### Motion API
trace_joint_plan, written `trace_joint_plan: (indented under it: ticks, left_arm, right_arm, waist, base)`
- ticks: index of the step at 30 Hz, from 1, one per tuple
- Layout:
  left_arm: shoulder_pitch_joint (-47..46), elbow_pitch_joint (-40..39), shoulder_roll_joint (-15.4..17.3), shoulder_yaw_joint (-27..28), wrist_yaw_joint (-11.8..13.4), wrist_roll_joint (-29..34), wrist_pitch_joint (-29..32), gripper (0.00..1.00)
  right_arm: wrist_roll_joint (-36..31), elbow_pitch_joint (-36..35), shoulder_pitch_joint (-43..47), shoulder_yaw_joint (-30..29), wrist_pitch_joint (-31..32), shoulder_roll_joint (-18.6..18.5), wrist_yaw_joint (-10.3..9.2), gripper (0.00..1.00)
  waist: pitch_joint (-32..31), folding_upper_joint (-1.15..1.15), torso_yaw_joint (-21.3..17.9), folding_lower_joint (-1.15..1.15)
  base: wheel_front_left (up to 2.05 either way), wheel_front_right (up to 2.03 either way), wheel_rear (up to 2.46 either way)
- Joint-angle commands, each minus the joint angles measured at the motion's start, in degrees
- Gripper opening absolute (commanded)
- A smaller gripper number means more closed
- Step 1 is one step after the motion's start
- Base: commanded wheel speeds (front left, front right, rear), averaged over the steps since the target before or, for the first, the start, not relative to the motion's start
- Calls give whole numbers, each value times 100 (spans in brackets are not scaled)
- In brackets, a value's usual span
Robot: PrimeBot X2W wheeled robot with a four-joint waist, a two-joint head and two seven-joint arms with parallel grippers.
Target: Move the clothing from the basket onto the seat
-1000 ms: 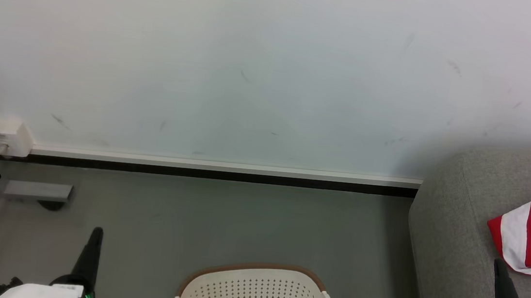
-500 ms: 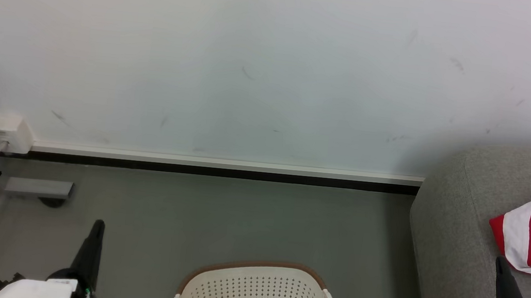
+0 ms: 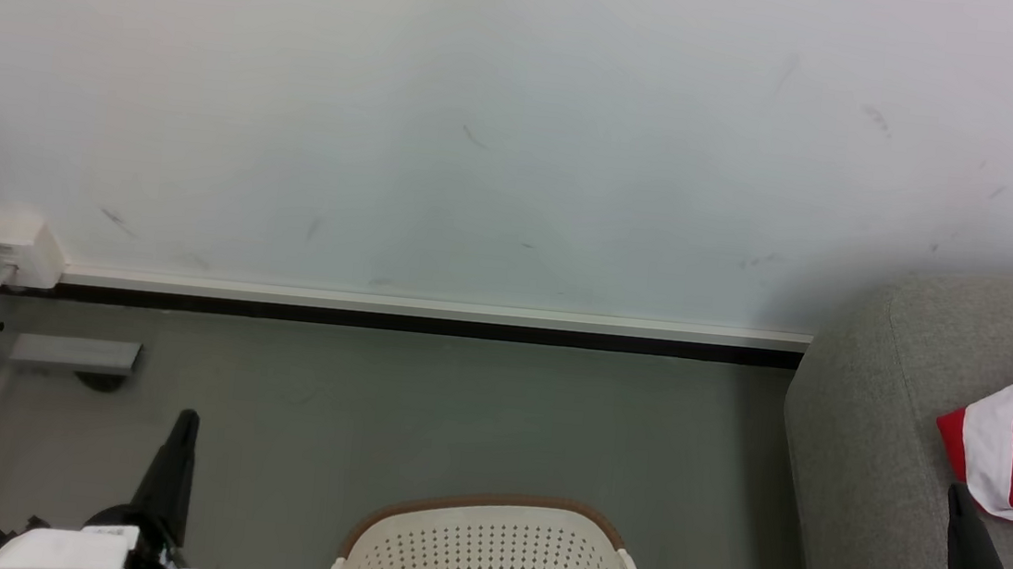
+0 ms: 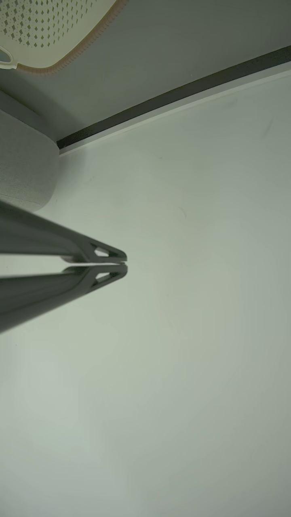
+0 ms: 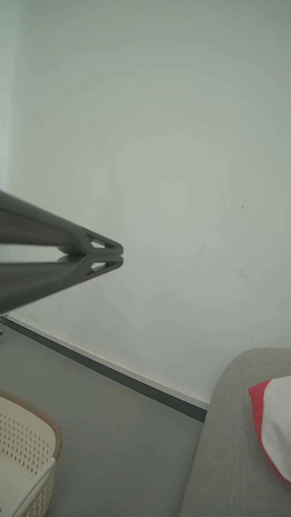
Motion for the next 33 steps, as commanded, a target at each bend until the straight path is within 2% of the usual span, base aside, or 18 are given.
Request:
trace_joint_plan:
  ticks: [1, 33]
  left_arm:
    - [-42, -12, 9, 12, -33, -64, 33, 0]
    - [-41, -9, 10, 11, -33, -64, 33, 0]
  right_arm:
    - [22, 10, -45, -25, 24, 1, -12, 0]
    - [16, 10, -40, -25, 24, 0, -12, 0]
  waist:
    - [-1, 0, 0, 0]
    - [-1, 0, 0, 0]
  base:
    - [0, 0, 0]
    - [0, 0, 0]
